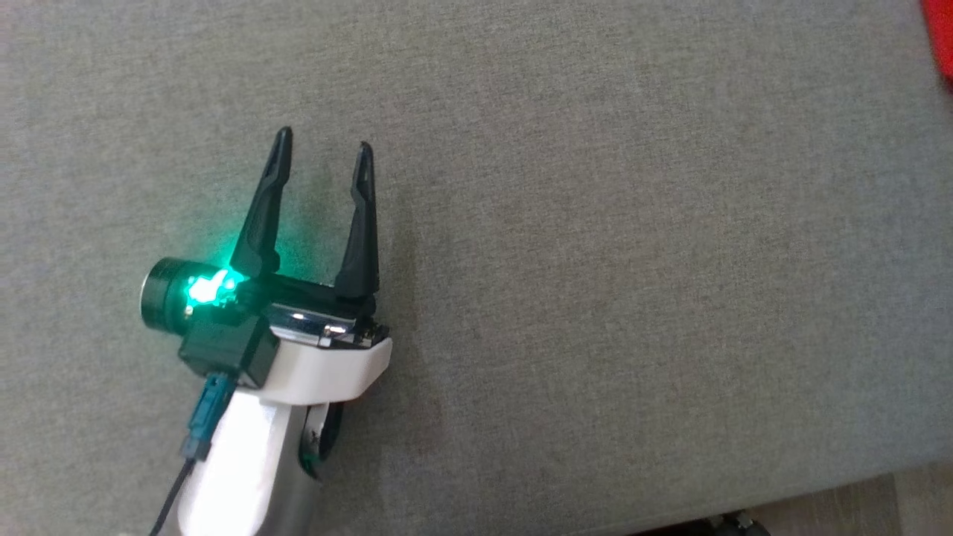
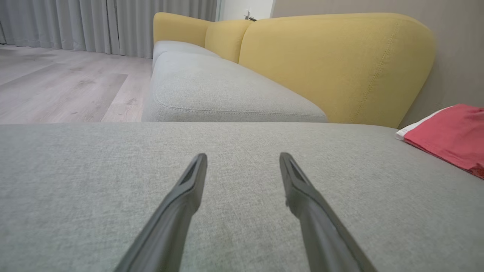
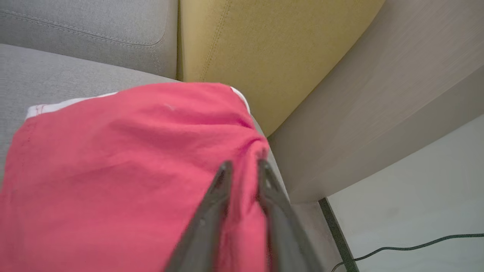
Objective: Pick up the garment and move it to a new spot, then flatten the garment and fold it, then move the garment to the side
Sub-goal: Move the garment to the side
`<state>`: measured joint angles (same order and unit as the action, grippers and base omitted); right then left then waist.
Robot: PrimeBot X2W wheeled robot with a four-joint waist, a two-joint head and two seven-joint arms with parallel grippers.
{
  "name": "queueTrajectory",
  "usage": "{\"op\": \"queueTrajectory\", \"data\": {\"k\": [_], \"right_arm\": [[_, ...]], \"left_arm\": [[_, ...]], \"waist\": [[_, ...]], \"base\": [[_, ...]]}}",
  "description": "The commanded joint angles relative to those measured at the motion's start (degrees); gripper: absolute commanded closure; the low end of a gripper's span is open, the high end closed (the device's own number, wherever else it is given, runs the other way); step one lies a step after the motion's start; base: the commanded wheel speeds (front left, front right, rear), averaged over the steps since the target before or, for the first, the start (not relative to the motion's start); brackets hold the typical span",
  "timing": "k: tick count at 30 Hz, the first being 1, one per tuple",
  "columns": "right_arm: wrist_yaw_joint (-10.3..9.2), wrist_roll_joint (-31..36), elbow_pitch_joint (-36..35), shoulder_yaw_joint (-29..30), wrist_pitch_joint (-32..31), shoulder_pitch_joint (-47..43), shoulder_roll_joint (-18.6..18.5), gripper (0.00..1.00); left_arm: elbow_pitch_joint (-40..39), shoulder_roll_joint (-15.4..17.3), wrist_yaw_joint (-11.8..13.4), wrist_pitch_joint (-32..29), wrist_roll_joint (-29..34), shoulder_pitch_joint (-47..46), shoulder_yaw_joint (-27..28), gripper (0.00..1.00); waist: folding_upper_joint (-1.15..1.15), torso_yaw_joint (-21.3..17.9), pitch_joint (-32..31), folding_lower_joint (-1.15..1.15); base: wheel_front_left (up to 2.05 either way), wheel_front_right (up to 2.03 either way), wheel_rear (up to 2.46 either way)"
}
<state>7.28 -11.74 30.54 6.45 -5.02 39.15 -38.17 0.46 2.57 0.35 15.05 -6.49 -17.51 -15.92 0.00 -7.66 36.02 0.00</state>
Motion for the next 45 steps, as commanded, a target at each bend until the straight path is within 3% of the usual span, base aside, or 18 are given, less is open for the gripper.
{"op": "queueTrajectory", "data": {"k": [1,5,9,16,26,36,45], "right_arm": [[0.21,1.94,-1.41,1.11,0.89,-1.08,-0.06,0.00],[0.21,4.74,-2.79,2.59,2.45,-2.41,4.39,0.00],[0.21,4.96,-5.15,0.53,3.68,-5.09,10.45,0.00],[0.21,0.27,-6.13,-10.83,10.13,-12.49,20.49,0.00],[0.21,-3.08,-0.79,-22.42,19.82,-20.80,29.36,0.00],[0.21,1.11,-12.38,-16.86,20.00,-33.13,34.22,0.00],[0.21,4.31,-15.64,-13.94,20.01,-38.61,35.16,0.00]], "left_arm": [[0.05,0.31,-0.44,-0.05,0.16,-0.39,1.54,0.00],[0.58,0.31,0.03,-0.05,-0.63,0.24,1.53,0.00],[1.27,0.31,0.89,-0.05,-2.00,1.82,1.62,0.00],[3.21,0.31,2.53,-0.05,-5.05,6.34,2.22,0.00],[4.88,0.31,4.22,-0.05,-6.56,13.88,3.61,0.00],[4.43,0.31,4.84,-0.05,-5.79,20.27,5.29,0.00],[3.86,0.31,4.64,-0.05,-5.24,22.26,6.81,0.00]], "waist": [[0.00,0.44,-0.86,0.00],[0.00,1.47,-3.84,0.00],[0.00,2.85,-8.29,0.00],[0.00,5.98,-18.21,0.00],[0.00,9.99,-29.01,0.00],[0.00,12.20,-36.27,0.00],[0.00,12.34,-37.83,0.00]], "base": [[0.00,0.00,0.00],[0.00,0.00,0.00],[0.00,0.00,0.00],[0.00,0.00,0.00],[0.00,0.00,0.00],[0.00,0.00,0.00],[0.00,0.00,0.00]]}}
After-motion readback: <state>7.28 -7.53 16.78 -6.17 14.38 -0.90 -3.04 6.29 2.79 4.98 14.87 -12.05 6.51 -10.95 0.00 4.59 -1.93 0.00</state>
